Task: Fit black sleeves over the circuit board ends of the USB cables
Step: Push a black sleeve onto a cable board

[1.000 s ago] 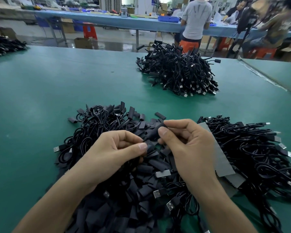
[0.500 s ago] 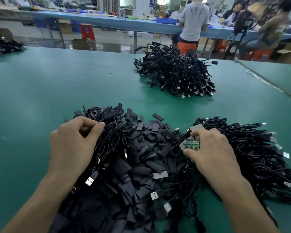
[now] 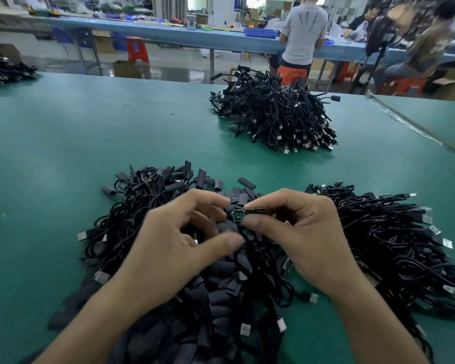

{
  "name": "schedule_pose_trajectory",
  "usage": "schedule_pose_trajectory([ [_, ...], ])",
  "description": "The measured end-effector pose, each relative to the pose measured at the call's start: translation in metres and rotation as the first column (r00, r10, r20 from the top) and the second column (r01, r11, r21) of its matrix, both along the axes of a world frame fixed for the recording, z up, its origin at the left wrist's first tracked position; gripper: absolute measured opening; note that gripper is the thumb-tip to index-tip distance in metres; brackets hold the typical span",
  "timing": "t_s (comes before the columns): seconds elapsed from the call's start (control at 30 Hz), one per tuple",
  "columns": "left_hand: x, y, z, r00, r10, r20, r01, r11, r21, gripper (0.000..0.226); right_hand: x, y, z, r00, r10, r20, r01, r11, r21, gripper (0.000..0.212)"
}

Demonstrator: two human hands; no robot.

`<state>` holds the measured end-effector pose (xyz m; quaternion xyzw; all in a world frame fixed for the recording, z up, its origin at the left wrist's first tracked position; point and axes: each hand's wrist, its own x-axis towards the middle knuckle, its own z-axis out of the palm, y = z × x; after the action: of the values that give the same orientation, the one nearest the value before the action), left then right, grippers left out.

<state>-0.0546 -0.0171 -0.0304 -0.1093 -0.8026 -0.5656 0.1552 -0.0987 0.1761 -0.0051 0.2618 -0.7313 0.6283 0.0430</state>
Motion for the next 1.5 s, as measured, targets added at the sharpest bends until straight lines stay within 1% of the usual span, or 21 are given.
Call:
schedule_pose_trajectory([
  [0.03, 0.001, 0.004, -0.002, 0.999, -0.051, 0.015, 0.051, 0.999, 0.017, 0.036, 0.001, -0.003, -0.001, 0.998, 0.054, 0.02, -0.053, 0.997, -0.051, 0.011],
  [0.07, 0.002, 0.007, -0.004, 0.997, -0.07, 0.01, 0.07, 0.997, 0.025, 0.033, 0.002, -0.005, -0.002, 0.995, 0.093, 0.039, -0.089, 0.992, -0.092, 0.012],
  [0.17, 0.001, 0.01, -0.006, 0.997, -0.077, -0.012, 0.077, 0.994, 0.073, 0.016, 0.003, -0.011, -0.01, 0.986, 0.131, 0.107, -0.113, 0.981, -0.155, 0.012],
  [0.2, 0.001, 0.009, -0.006, 0.997, -0.07, -0.013, 0.071, 0.994, 0.085, 0.014, 0.003, -0.013, -0.012, 0.981, 0.15, 0.126, -0.126, 0.976, -0.179, 0.013],
  [0.33, 0.0, 0.009, -0.005, 0.999, -0.023, -0.027, 0.026, 0.991, 0.128, 0.021, 0.002, -0.016, -0.018, 0.958, 0.256, 0.129, -0.213, 0.936, -0.279, 0.007],
  [0.5, -0.001, 0.007, -0.003, 1.0, -0.016, -0.026, 0.02, 0.983, 0.183, 0.022, 0.004, -0.018, -0.019, 0.953, 0.268, 0.141, -0.225, 0.939, -0.261, 0.01],
  [0.67, 0.0, 0.003, -0.001, 0.996, -0.081, -0.025, 0.084, 0.972, 0.22, 0.02, 0.006, -0.021, -0.019, 0.95, 0.269, 0.157, -0.22, 0.936, -0.274, 0.007],
  [0.83, 0.0, 0.003, -0.001, 0.991, -0.123, -0.054, 0.133, 0.955, 0.263, 0.012, 0.005, -0.022, -0.025, 0.92, 0.334, 0.206, -0.258, 0.91, -0.326, 0.014],
  [0.87, -0.001, 0.003, -0.001, 0.99, -0.128, -0.058, 0.139, 0.95, 0.279, 0.014, 0.005, -0.022, -0.026, 0.911, 0.352, 0.214, -0.268, 0.902, -0.339, 0.018],
  [0.93, -0.001, 0.003, -0.001, 0.989, -0.137, -0.06, 0.148, 0.944, 0.295, 0.024, 0.004, -0.022, -0.027, 0.903, 0.367, 0.224, -0.277, 0.894, -0.351, 0.022],
  [1.0, -0.001, 0.004, -0.001, 0.989, -0.14, -0.052, 0.15, 0.939, 0.311, 0.034, 0.003, -0.022, -0.028, 0.902, 0.369, 0.223, -0.28, 0.894, -0.35, 0.022],
  [1.03, -0.001, 0.003, -0.001, 0.989, -0.139, -0.048, 0.147, 0.935, 0.322, 0.035, 0.003, -0.022, -0.028, 0.903, 0.369, 0.22, -0.281, 0.894, -0.349, 0.022],
  [1.2, -0.001, 0.005, -0.001, 0.99, -0.137, -0.045, 0.144, 0.923, 0.357, 0.035, 0.004, -0.024, -0.026, 0.907, 0.368, 0.207, -0.282, 0.893, -0.351, 0.022],
  [1.3, -0.001, 0.004, 0.001, 0.981, -0.187, -0.05, 0.191, 0.9, 0.391, 0.029, 0.007, -0.027, -0.026, 0.896, 0.385, 0.221, -0.29, 0.884, -0.366, 0.025],
  [1.4, -0.001, 0.002, 0.002, 0.977, -0.204, -0.059, 0.211, 0.902, 0.377, 0.023, 0.009, -0.028, -0.023, 0.913, 0.344, 0.219, -0.261, 0.905, -0.336, 0.024],
  [1.47, -0.002, 0.001, 0.002, 0.986, -0.15, -0.076, 0.167, 0.919, 0.356, 0.025, 0.009, -0.026, -0.018, 0.93, 0.291, 0.225, -0.217, 0.928, -0.303, 0.02],
  [1.5, -0.003, 0.0, 0.003, 0.991, -0.106, -0.085, 0.129, 0.926, 0.354, 0.027, 0.009, -0.025, -0.015, 0.94, 0.24, 0.243, -0.166, 0.942, -0.29, 0.018],
])
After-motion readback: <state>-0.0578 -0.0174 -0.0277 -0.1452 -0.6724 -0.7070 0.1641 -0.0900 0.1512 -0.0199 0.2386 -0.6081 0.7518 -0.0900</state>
